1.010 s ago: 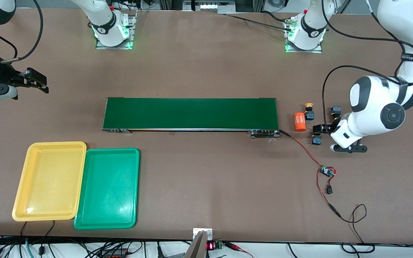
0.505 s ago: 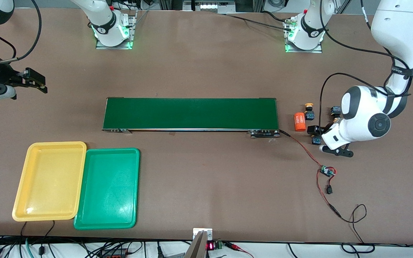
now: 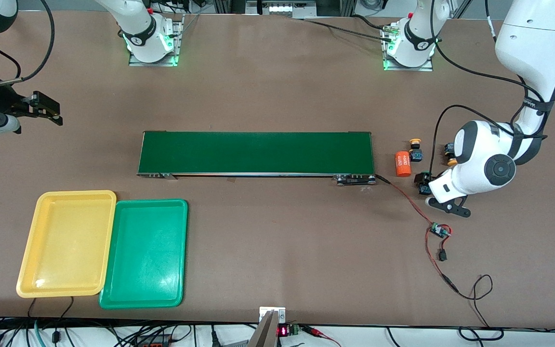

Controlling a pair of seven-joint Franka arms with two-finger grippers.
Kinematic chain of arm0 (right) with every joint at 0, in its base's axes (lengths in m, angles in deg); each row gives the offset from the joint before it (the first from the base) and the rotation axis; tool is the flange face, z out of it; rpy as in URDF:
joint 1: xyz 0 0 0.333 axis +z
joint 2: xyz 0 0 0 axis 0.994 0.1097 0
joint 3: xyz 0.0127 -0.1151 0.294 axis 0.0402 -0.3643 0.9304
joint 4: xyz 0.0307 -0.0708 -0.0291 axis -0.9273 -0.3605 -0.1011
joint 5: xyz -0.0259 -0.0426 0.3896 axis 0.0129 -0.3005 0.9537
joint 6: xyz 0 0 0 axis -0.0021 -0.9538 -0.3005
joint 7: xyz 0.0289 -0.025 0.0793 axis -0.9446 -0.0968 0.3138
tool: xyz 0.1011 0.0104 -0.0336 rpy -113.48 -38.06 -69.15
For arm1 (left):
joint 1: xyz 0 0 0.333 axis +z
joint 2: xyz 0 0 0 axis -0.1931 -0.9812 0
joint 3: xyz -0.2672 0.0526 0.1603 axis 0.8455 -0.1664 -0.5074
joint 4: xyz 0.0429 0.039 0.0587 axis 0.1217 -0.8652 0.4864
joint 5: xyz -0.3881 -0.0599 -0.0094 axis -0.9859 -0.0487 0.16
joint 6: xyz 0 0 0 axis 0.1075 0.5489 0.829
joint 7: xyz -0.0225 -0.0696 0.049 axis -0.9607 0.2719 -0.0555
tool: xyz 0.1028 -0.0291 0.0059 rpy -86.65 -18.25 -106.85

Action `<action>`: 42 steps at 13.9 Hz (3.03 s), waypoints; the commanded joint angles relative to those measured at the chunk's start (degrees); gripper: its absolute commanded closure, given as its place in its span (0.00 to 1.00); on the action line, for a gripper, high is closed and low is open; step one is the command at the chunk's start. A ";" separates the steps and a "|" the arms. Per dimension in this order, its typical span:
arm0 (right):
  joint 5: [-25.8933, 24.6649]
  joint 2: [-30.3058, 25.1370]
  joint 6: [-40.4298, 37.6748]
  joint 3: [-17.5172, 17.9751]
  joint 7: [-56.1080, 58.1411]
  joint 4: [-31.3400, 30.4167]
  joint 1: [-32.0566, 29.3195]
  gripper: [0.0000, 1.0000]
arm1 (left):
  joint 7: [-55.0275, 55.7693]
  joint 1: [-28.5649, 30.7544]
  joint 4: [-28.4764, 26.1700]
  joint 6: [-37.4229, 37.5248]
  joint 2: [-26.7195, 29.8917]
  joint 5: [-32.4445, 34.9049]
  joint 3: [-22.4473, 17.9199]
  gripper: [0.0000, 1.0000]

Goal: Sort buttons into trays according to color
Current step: 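Grasp the green-cap button with the left gripper and lift it, then carry the button with the left gripper onto the conveyor belt end, then open the left gripper and move it back to the button pile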

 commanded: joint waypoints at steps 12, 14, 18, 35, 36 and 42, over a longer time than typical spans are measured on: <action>0.27 1.51 -0.55 -0.01 0.79 1.07 -0.29 0.00 | -0.50 0.67 0.75 -0.85 -2.94 0.73 0.07 0.62; 0.28 2.57 -0.81 -0.10 0.79 2.21 -0.29 0.00 | -0.24 0.76 0.84 -0.85 -2.67 0.64 0.07 0.88; 0.36 3.45 -1.08 -0.01 0.71 2.57 -0.29 0.00 | -0.24 0.76 0.75 2.39 3.55 0.64 0.16 0.99; 0.27 6.96 -4.24 -0.10 8.09 2.39 -4.15 0.00 | 27.97 -18.75 -5.83 6.10 11.66 -13.77 4.38 0.99; 0.28 6.96 -4.24 -0.10 8.87 2.39 -4.33 0.00 | 27.97 -18.84 -6.53 5.40 11.57 -13.77 4.38 0.99; 0.45 7.05 -4.24 -0.10 9.32 2.13 -5.39 0.00 | 27.54 -19.01 -7.16 1.08 11.91 -13.95 4.38 0.00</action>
